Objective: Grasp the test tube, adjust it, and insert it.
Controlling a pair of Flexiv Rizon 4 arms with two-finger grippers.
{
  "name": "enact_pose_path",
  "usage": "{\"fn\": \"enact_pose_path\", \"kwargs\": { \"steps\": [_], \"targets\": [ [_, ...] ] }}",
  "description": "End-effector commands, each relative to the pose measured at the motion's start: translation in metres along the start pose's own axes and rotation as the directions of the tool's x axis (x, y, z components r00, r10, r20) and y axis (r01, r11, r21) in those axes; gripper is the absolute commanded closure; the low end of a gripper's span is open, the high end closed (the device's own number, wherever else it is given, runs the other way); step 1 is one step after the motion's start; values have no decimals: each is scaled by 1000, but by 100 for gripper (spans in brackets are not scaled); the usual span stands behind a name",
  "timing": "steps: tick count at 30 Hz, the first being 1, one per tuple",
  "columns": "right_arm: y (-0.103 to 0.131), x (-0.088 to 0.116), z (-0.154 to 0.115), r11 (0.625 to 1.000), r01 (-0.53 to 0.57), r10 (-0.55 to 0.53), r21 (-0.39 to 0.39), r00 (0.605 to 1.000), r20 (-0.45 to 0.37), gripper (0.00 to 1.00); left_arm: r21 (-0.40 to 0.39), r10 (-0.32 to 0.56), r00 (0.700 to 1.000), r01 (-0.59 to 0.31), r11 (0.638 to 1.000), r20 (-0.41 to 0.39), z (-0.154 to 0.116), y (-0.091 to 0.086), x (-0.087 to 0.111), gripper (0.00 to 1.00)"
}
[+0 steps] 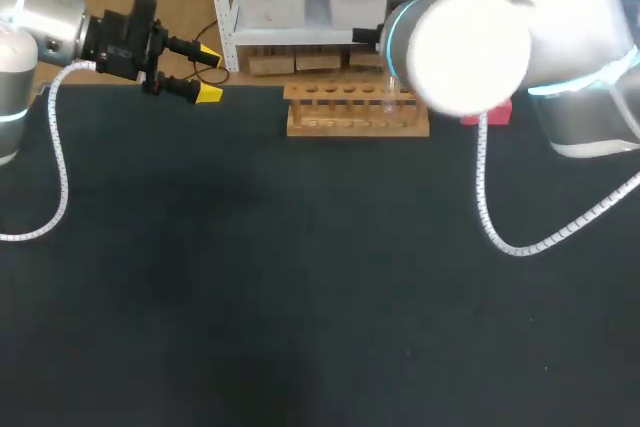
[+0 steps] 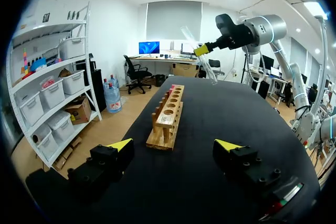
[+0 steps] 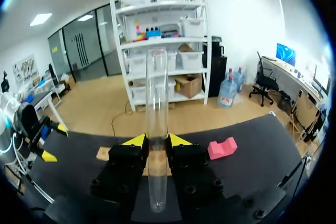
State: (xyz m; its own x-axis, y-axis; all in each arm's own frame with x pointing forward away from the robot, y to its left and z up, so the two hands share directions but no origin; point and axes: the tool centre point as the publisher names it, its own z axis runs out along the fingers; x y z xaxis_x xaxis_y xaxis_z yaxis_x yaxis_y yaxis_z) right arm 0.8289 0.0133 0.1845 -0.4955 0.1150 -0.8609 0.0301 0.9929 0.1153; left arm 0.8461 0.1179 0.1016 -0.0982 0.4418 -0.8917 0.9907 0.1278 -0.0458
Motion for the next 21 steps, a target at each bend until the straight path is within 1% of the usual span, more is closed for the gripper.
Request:
{"fn": "enact_pose_path", "kwargs": {
  "steps": [1, 4, 6, 11, 17, 21],
  "targets": [
    [3, -5, 5, 1000, -10, 10, -2, 985, 173, 100, 1, 1, 1000, -1, 1000, 0, 0, 0, 0, 0],
    [2, -11, 5, 1000, -28, 26, 5, 981, 194, 100, 1, 1, 1000, -1, 1000, 0, 0, 0, 0, 0],
    [1, -15, 5, 1000, -24, 19, 19, 976, 217, 100, 1, 1, 1000, -1, 1000, 0, 0, 0, 0, 0],
    [-2, -26, 4, 999, -36, 27, 28, 958, 286, 100, 1, 1, 1000, -1, 1000, 0, 0, 0, 0, 0],
    [-1, -32, 14, 998, -54, 55, -13, 938, 341, 100, 1, 1, 1000, -1, 1000, 0, 0, 0, 0, 0],
    [0, -33, 21, 997, -67, 72, -26, 925, 372, 100, 1, 1, 1000, -1, 1000, 0, 0, 0, 0, 0]
  ]
}}
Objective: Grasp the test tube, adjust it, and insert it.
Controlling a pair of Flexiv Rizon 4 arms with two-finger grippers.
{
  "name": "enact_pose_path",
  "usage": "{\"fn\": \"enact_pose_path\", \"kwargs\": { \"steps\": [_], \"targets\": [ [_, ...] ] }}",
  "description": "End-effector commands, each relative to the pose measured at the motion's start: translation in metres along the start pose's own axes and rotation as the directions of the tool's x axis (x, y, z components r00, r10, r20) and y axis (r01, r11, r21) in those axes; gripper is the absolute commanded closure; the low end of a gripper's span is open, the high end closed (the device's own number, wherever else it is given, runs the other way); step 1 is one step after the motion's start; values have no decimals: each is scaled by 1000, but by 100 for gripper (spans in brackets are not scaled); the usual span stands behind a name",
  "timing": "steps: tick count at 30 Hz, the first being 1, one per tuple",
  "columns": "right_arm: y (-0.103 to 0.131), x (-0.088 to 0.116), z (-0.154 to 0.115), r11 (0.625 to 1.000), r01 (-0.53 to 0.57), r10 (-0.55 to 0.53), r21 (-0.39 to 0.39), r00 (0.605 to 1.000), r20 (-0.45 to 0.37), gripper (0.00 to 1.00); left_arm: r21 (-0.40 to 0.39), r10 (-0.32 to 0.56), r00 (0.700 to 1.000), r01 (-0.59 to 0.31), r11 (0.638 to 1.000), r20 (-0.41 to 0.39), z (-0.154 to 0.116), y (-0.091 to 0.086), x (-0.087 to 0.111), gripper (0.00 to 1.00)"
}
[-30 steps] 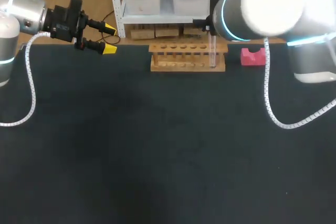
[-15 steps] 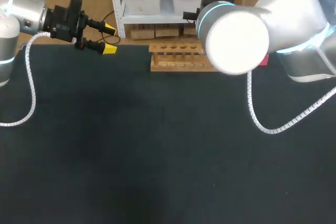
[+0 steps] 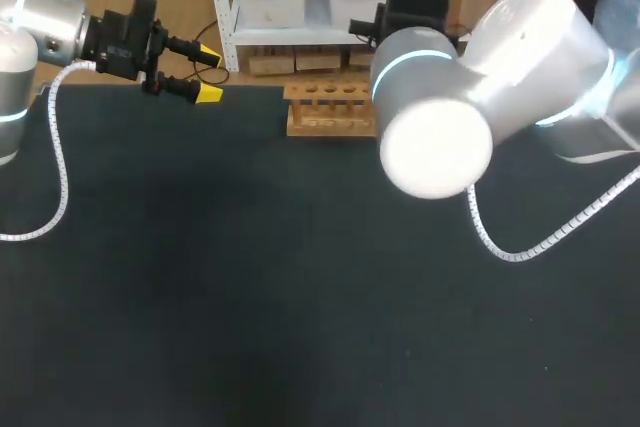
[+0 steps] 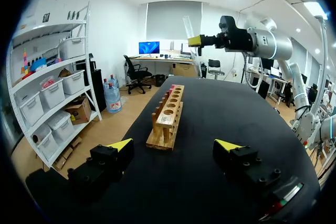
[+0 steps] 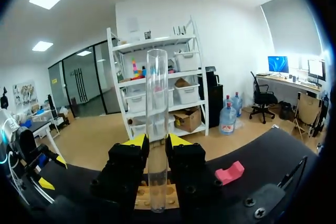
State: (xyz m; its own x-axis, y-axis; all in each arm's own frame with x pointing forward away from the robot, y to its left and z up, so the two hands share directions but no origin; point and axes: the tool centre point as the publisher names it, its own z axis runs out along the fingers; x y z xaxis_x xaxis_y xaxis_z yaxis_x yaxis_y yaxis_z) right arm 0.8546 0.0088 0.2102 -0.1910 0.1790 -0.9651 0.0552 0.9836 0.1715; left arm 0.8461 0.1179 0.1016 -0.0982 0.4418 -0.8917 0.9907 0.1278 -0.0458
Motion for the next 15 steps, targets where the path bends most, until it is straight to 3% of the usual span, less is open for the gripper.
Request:
{"fn": "enact_pose_path", "kwargs": {
  "steps": [1, 15],
  "targets": [
    [1, 7, 12, 1000, -15, 16, -21, 998, 61, 100, 1, 1, 1000, -1, 1000, 0, 0, 0, 0, 0],
    [2, 13, 31, 1000, 25, -22, -20, 995, 102, 100, 1, 1, 1000, -1, 1000, 0, 0, 0, 0, 0]
  ]
}}
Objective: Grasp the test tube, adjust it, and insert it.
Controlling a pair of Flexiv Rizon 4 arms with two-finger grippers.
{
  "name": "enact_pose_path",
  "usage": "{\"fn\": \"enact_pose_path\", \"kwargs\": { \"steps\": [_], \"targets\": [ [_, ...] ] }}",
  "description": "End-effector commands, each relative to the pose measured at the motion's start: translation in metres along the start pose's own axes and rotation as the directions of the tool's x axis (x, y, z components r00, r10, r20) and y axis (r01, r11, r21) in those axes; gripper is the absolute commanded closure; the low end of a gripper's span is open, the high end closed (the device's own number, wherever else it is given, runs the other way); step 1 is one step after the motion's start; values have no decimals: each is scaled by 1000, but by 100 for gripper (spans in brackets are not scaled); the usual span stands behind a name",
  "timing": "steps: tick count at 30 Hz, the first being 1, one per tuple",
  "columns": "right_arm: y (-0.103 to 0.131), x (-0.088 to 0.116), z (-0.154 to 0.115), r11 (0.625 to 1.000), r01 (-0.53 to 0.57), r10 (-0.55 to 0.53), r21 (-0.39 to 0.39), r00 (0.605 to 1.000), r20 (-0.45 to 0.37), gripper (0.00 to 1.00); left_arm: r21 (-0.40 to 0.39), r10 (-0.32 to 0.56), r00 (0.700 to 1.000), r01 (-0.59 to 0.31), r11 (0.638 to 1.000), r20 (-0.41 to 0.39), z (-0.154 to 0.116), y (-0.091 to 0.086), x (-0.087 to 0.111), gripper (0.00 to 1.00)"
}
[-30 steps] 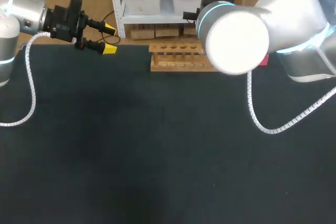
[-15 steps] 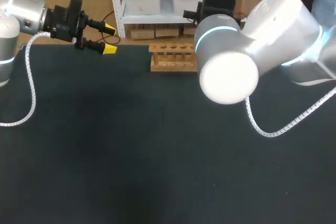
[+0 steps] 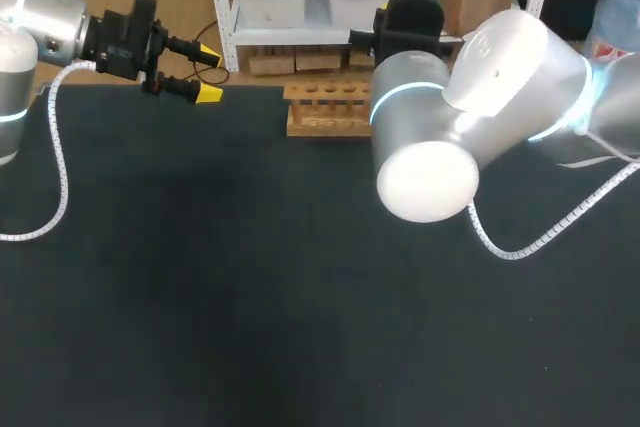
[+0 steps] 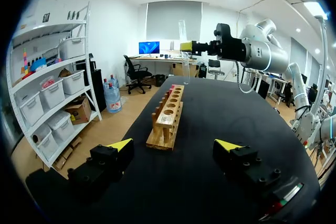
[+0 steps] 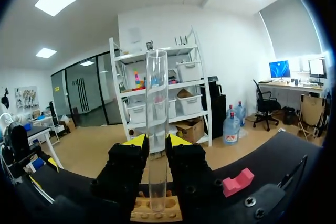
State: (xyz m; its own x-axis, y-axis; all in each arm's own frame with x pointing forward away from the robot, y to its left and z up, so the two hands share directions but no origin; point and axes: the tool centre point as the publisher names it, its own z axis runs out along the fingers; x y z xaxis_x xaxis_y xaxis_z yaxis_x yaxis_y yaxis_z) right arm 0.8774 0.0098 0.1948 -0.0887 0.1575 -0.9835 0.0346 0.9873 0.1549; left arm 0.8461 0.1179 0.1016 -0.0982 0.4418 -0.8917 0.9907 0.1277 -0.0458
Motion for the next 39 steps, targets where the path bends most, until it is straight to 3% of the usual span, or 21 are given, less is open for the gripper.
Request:
{"fn": "enact_pose_path", "kwargs": {
  "steps": [1, 11, 39],
  "targets": [
    [2, 4, 6, 1000, 4, -4, -4, 1000, -4, 100, 1, 1, 1000, -1, 1000, 0, 0, 0, 0, 0],
    [-3, 17, 12, 1000, 15, -15, 4, 1000, -28, 100, 1, 1, 1000, -1, 1000, 0, 0, 0, 0, 0],
    [-9, 30, 24, 998, 62, -63, 26, 997, 32, 100, 1, 1, 1000, -1, 1000, 0, 0, 0, 0, 0]
  ]
}}
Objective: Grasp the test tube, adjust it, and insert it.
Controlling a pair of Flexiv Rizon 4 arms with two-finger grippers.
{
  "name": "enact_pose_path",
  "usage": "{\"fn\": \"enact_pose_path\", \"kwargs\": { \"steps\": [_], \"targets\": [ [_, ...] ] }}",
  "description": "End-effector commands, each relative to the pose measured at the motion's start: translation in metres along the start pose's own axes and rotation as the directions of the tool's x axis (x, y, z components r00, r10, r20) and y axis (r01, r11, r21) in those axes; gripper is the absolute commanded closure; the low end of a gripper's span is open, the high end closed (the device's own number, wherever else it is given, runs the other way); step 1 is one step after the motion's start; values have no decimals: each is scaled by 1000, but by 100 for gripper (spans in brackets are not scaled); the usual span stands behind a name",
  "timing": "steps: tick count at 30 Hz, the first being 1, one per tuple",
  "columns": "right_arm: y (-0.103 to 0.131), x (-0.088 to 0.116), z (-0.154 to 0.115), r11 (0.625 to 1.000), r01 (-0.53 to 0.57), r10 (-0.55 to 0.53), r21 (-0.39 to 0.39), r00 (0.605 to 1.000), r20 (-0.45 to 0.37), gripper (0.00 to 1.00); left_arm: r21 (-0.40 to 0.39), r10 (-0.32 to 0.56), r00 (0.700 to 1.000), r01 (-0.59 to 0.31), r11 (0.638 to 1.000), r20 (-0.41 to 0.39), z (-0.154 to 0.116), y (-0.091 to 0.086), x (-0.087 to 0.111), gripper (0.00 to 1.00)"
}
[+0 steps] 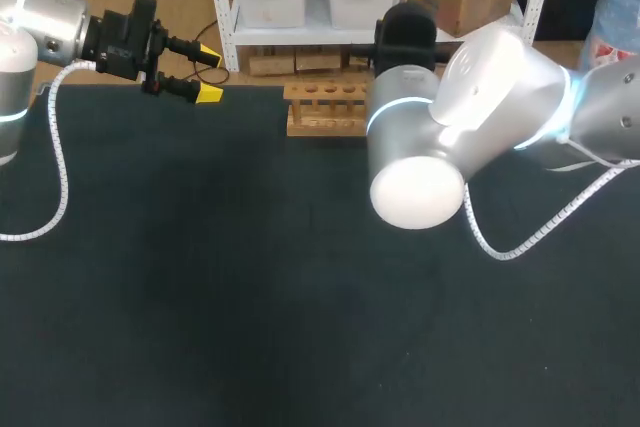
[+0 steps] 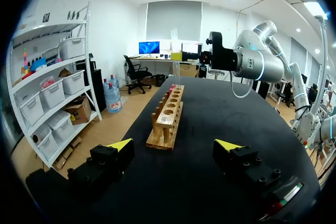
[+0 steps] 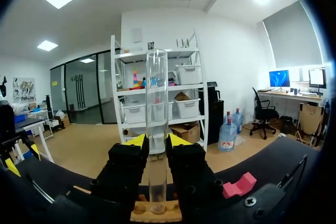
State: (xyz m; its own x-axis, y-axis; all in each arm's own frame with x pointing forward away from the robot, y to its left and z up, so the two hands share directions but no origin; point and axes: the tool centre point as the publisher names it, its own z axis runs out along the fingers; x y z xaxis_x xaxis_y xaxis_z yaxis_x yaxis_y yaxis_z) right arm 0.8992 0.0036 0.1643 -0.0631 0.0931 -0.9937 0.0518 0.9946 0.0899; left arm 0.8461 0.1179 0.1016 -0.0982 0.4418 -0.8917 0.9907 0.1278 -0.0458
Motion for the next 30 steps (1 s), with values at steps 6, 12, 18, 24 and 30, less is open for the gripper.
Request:
{"fn": "enact_pose_path", "kwargs": {
  "steps": [6, 12, 18, 24, 30],
  "targets": [
    [0, 6, 0, 1000, -3, 3, 9, 1000, 12, 100, 1, 1, 1000, -1, 1000, 0, 0, 0, 0, 0],
    [-3, 9, 2, 1000, -2, 2, 15, 1000, 17, 100, 1, 1, 1000, -1, 1000, 0, 0, 0, 0, 0],
    [-5, 12, 5, 1000, -1, 0, 19, 1000, 17, 100, 1, 1, 1000, -1, 1000, 0, 0, 0, 0, 0],
    [-6, 19, 5, 1000, -4, 4, 20, 1000, 7, 100, 1, 1, 1000, -1, 1000, 0, 0, 0, 0, 0],
    [-6, 25, 5, 1000, -12, 12, 25, 1000, 2, 100, 1, 1, 1000, -1, 1000, 0, 0, 0, 0, 0]
  ]
}}
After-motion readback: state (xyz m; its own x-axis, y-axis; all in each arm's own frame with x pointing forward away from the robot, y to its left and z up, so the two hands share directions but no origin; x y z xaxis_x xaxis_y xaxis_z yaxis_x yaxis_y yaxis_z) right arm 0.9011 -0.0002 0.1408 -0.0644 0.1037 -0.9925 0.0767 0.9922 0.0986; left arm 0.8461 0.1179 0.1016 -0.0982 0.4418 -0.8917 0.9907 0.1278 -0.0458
